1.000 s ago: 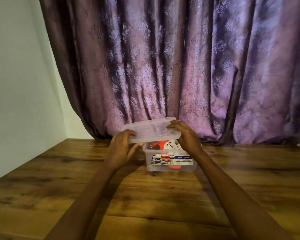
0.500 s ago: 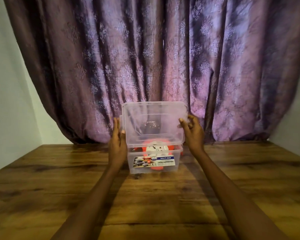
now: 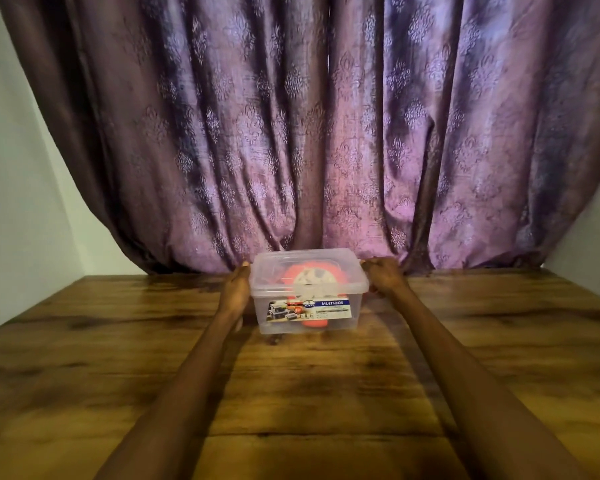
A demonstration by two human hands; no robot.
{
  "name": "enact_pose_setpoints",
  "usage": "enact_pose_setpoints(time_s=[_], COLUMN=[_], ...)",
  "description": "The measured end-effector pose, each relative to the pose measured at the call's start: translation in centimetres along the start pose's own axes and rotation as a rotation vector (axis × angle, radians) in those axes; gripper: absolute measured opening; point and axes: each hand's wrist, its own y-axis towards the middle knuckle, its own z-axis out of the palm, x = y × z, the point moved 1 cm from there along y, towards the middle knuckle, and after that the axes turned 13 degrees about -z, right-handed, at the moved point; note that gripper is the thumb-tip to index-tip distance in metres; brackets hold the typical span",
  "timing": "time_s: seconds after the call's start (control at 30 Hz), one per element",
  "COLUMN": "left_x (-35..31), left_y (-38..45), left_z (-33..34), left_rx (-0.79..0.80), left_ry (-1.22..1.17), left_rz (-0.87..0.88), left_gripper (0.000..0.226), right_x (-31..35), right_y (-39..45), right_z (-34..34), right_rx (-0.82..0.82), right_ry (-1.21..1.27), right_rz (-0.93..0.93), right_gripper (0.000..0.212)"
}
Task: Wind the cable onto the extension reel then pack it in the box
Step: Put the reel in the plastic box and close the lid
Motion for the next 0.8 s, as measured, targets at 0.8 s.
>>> enact_pose_setpoints(time_s=[0.8], left_x=[1.1], left_y=[3.0], left_z=[-1.2], left_rx=[0.09], left_ry=[-0.159], left_rz=[-0.325], left_gripper=[0.017], right_x=[-2.4], right_y=[-0.5], right_z=[1.6], right_rx=[-0.031], right_ry=[0.583], right_rz=[0.318], right_gripper=[0.015])
